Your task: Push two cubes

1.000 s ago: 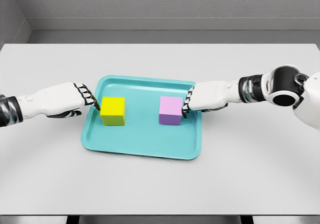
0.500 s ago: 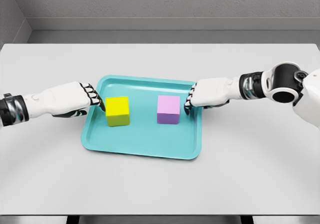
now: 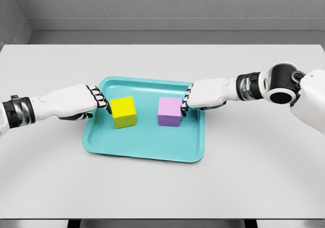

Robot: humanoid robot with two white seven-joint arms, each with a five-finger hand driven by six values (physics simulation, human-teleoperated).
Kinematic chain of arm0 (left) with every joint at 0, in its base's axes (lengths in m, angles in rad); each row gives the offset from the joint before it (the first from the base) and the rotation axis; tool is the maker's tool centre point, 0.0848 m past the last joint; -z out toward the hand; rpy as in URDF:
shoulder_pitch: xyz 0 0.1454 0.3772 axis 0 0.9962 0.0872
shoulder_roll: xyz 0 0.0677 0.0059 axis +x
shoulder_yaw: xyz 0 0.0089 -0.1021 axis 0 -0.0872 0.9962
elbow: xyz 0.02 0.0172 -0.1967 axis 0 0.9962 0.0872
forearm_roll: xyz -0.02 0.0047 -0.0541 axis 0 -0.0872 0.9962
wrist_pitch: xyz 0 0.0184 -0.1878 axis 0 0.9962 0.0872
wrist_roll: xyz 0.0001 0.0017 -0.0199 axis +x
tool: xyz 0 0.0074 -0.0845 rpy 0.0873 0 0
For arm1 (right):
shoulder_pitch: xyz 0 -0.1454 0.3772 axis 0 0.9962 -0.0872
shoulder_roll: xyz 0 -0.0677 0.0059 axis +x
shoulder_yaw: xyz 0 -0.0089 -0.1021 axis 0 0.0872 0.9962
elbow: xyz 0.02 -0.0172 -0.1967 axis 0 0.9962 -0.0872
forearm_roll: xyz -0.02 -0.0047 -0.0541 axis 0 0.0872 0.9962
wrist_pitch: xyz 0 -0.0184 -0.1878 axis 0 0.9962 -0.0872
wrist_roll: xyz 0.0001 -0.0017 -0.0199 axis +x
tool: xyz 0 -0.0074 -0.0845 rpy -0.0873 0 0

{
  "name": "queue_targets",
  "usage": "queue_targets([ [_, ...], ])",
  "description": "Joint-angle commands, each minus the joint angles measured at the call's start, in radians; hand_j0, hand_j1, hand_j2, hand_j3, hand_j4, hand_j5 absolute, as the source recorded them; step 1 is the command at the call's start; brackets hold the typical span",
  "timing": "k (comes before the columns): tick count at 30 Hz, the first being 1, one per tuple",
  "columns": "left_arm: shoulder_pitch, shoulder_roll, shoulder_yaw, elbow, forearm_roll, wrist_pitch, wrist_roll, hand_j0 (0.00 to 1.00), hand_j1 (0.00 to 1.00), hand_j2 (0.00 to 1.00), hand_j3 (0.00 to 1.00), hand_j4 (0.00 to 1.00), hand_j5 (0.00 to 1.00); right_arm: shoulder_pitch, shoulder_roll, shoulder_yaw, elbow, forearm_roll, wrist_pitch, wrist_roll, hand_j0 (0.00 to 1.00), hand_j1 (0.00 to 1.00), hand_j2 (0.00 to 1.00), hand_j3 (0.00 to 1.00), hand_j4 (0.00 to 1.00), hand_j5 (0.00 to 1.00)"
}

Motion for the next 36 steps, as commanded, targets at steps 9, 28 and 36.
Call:
queue_targets([
  [9,0.000,-0.002,0.000,-0.008,0.007,0.002,-0.001,0.69,0.69,0.69,0.69,0.69,0.69,-0.012,0.042,0.001,-0.001,-0.003,0.002,0.000,0.64,0.64,0.64,0.64,0.64,0.64],
  [28,-0.006,-0.031,0.000,-0.018,-0.001,0.002,-0.020,0.69,0.69,0.69,0.69,0.69,0.69,-0.021,0.046,0.004,0.023,-0.003,0.002,0.000,0.64,0.64,0.64,0.64,0.64,0.64],
  [36,-0.008,-0.038,0.000,-0.017,-0.002,0.002,-0.024,0.69,0.69,0.69,0.69,0.69,0.69,-0.025,0.039,-0.001,0.058,0.001,0.002,0.000,0.64,0.64,0.64,0.64,0.64,0.64],
])
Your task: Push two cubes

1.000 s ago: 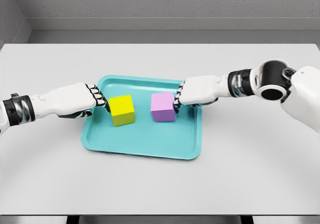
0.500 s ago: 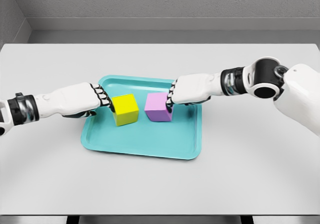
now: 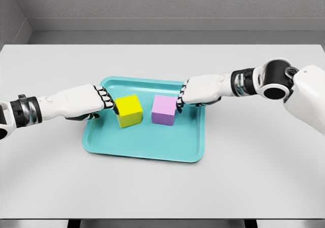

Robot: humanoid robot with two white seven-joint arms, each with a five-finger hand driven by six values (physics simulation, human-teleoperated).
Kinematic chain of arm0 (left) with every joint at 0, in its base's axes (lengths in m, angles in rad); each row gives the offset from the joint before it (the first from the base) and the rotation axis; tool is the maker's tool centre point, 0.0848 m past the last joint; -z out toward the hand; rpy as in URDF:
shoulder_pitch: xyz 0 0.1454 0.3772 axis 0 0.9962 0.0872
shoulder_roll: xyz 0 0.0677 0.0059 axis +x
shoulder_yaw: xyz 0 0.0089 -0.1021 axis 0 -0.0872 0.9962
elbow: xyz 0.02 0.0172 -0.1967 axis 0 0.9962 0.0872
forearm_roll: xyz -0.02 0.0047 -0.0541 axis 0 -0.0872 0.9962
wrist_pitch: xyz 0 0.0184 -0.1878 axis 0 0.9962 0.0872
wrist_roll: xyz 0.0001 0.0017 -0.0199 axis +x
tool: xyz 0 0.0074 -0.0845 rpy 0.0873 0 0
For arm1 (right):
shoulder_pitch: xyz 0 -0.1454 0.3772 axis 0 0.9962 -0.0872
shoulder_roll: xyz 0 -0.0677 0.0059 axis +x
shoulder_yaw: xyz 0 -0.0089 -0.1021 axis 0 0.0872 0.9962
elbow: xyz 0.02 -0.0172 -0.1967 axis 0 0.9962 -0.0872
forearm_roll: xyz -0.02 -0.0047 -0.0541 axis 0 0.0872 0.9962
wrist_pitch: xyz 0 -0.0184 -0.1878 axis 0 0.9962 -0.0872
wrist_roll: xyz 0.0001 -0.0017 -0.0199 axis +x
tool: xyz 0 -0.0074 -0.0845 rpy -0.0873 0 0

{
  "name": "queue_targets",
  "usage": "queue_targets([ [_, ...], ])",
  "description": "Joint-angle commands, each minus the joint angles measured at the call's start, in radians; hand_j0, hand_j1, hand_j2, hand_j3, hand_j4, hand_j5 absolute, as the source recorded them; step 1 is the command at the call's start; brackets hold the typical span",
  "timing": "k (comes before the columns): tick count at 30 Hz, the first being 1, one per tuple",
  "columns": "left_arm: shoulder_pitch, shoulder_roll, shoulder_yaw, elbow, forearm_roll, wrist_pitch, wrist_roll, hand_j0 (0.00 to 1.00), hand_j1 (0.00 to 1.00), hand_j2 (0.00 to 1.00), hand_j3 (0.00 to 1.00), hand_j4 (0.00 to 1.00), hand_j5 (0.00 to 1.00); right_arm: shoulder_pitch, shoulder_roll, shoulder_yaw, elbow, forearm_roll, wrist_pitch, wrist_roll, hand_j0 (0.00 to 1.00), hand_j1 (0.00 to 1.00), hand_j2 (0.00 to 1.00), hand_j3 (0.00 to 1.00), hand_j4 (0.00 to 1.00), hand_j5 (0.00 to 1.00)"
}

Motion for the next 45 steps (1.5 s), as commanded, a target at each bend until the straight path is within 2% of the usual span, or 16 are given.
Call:
queue_targets([
  [1,0.000,-0.004,0.000,0.001,0.005,0.002,0.000,0.69,0.69,0.69,0.69,0.69,0.69,0.000,0.002,-0.002,0.021,-0.002,0.002,0.000,0.64,0.64,0.64,0.64,0.64,0.64],
  [10,-0.005,-0.018,0.000,0.001,0.005,0.002,-0.020,0.69,0.69,0.69,0.69,0.69,0.69,-0.002,0.031,-0.005,0.073,-0.002,0.002,0.000,0.64,0.64,0.64,0.64,0.64,0.64],
  [29,0.002,-0.007,0.002,0.010,0.006,0.002,-0.021,0.69,0.69,0.69,0.69,0.69,0.69,-0.017,0.074,-0.005,0.077,-0.002,0.002,0.000,0.64,0.64,0.64,0.64,0.64,0.64],
  [41,-0.003,0.000,0.010,0.027,0.005,0.002,-0.021,0.69,0.69,0.69,0.69,0.69,0.69,-0.017,0.077,-0.006,0.111,-0.004,0.002,0.000,0.64,0.64,0.64,0.64,0.64,0.64],
  [45,-0.008,-0.001,0.008,0.039,0.005,0.002,-0.021,0.69,0.69,0.69,0.69,0.69,0.69,-0.028,0.100,-0.006,0.139,-0.004,0.002,0.000,0.64,0.64,0.64,0.64,0.64,0.64],
])
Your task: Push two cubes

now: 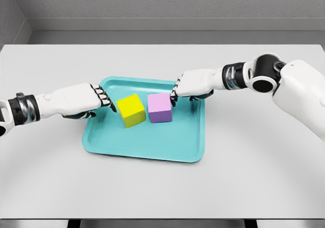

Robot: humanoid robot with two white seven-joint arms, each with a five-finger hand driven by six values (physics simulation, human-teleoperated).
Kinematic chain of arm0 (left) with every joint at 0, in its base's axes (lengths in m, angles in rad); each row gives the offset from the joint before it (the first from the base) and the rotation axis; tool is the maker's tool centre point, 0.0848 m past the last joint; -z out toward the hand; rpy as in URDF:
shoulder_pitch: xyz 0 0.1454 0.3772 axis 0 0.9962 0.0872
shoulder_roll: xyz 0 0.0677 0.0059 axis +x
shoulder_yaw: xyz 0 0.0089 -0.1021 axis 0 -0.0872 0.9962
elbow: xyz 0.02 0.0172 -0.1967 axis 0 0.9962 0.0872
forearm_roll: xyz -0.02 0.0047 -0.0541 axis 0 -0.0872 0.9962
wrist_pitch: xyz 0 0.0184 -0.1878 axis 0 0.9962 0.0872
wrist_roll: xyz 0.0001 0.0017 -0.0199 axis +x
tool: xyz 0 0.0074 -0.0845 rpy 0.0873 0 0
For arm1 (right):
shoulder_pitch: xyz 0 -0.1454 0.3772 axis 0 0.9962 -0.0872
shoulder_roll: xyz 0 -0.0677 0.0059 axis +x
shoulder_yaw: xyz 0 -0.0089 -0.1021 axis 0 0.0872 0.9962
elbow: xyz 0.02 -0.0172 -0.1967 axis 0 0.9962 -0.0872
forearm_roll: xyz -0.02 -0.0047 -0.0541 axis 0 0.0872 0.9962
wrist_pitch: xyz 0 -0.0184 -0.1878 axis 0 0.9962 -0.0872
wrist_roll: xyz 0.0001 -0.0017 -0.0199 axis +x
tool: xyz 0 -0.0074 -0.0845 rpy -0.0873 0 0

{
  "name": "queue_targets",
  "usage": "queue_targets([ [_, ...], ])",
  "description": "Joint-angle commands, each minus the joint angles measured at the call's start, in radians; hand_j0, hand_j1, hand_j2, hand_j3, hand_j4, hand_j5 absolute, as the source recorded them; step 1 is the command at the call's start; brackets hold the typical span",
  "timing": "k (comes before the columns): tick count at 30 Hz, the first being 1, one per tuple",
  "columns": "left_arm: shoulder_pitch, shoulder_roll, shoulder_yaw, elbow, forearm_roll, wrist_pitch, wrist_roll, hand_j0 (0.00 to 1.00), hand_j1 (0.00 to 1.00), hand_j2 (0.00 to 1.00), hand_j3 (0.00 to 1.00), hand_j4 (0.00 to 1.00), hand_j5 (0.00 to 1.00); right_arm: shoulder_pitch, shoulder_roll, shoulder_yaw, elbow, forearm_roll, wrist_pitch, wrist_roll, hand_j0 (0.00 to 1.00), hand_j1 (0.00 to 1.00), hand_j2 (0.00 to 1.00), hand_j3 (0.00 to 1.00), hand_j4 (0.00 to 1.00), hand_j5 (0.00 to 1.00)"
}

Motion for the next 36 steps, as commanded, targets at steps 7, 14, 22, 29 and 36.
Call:
queue_targets([
  [7,-0.003,-0.007,0.003,0.005,0.007,0.002,0.000,0.69,0.69,0.69,0.69,0.69,0.69,-0.002,0.014,-0.001,0.020,-0.003,0.002,0.000,0.64,0.64,0.64,0.64,0.64,0.64],
  [14,-0.011,-0.013,0.003,0.002,0.007,0.002,0.000,0.69,0.69,0.69,0.69,0.69,0.69,-0.002,0.016,-0.001,0.020,-0.003,0.002,0.000,0.64,0.64,0.64,0.64,0.64,0.64],
  [22,-0.020,-0.015,0.003,-0.007,0.007,0.002,-0.001,0.69,0.69,0.69,0.69,0.69,0.69,-0.002,0.016,-0.001,0.021,-0.003,0.002,0.000,0.64,0.64,0.64,0.64,0.64,0.64],
  [29,-0.017,-0.006,0.005,-0.027,0.022,0.002,-0.006,0.69,0.69,0.69,0.69,0.69,0.69,0.000,0.014,-0.001,0.026,-0.003,0.002,0.000,0.64,0.64,0.64,0.64,0.64,0.64],
  [36,-0.012,0.002,0.008,-0.015,0.019,0.002,-0.006,0.70,0.70,0.70,0.70,0.70,0.70,0.000,0.014,-0.001,0.024,-0.003,0.002,0.000,0.64,0.64,0.64,0.64,0.64,0.64],
])
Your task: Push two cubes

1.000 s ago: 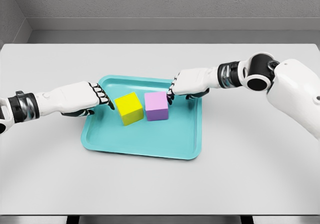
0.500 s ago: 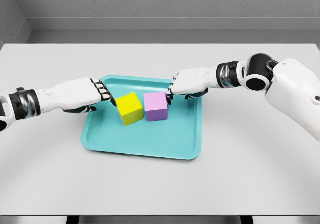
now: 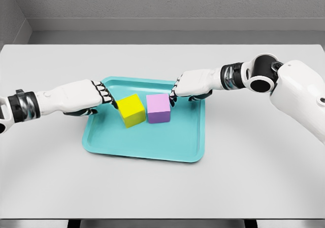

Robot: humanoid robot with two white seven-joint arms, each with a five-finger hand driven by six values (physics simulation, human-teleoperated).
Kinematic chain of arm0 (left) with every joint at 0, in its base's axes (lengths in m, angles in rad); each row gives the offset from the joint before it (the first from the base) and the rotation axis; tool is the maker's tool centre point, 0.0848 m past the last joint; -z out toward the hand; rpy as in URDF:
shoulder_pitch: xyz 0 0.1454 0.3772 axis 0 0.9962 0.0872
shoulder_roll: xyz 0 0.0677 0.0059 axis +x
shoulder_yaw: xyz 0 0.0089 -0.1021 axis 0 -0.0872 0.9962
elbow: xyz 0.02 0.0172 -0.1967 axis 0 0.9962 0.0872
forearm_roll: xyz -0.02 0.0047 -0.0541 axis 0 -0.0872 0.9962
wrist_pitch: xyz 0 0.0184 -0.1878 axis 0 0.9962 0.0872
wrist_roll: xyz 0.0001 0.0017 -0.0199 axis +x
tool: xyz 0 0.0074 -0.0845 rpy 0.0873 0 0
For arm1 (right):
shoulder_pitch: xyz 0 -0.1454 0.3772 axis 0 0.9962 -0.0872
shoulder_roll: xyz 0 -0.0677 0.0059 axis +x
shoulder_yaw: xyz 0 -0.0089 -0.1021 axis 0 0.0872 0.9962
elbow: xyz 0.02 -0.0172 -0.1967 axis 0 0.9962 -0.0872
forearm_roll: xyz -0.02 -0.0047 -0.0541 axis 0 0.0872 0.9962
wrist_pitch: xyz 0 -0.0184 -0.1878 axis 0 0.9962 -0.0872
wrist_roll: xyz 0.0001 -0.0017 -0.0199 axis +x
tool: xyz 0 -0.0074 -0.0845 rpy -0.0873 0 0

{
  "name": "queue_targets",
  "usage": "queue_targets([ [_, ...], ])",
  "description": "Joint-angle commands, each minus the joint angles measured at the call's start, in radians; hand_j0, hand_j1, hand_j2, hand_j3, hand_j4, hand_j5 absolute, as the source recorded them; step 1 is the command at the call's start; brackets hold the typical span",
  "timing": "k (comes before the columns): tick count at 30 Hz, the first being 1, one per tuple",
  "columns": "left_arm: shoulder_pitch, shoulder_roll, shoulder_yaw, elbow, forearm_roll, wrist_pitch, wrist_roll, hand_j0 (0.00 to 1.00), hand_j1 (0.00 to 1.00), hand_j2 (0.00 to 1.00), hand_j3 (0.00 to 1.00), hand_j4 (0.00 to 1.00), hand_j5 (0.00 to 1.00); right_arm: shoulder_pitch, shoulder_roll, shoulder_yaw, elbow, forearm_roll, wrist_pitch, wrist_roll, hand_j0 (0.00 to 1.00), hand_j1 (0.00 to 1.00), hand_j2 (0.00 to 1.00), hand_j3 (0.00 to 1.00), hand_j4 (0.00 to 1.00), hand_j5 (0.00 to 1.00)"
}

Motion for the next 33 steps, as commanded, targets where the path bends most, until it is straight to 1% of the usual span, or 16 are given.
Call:
queue_targets([
  [1,0.000,0.004,0.001,0.004,0.004,0.002,0.000,0.71,0.71,0.71,0.71,0.71,0.71,0.000,0.000,-0.001,0.000,-0.004,0.002,0.000,0.64,0.64,0.64,0.64,0.64,0.64],
  [4,0.005,0.017,0.001,0.027,0.003,0.002,0.000,0.71,0.71,0.71,0.71,0.71,0.71,0.000,0.000,-0.001,0.000,-0.004,0.002,0.000,0.64,0.64,0.64,0.64,0.64,0.64],
  [8,0.005,0.014,-0.004,0.062,-0.003,0.002,0.000,0.71,0.71,0.71,0.71,0.71,0.71,0.002,0.000,-0.001,-0.002,-0.004,0.002,0.000,0.64,0.64,0.64,0.64,0.64,0.64],
  [23,-0.003,-0.007,-0.010,0.059,-0.006,0.002,0.000,0.71,0.71,0.71,0.71,0.71,0.71,0.002,0.000,-0.001,0.000,-0.004,0.002,0.000,0.64,0.64,0.64,0.64,0.64,0.64],
  [25,-0.003,-0.016,-0.010,0.058,-0.006,0.002,-0.014,0.71,0.71,0.71,0.71,0.71,0.71,0.003,0.000,-0.001,0.000,-0.004,0.002,0.000,0.64,0.64,0.64,0.64,0.64,0.64],
  [32,-0.009,-0.036,-0.008,0.055,-0.006,0.002,-0.015,0.71,0.71,0.71,0.71,0.71,0.71,0.005,0.000,-0.001,0.000,-0.004,0.002,0.000,0.64,0.64,0.64,0.64,0.64,0.64],
  [33,-0.009,-0.041,-0.008,0.053,-0.006,0.002,-0.026,0.71,0.71,0.71,0.71,0.71,0.71,0.005,0.000,-0.001,0.000,-0.004,0.002,0.000,0.64,0.64,0.64,0.64,0.64,0.64],
])
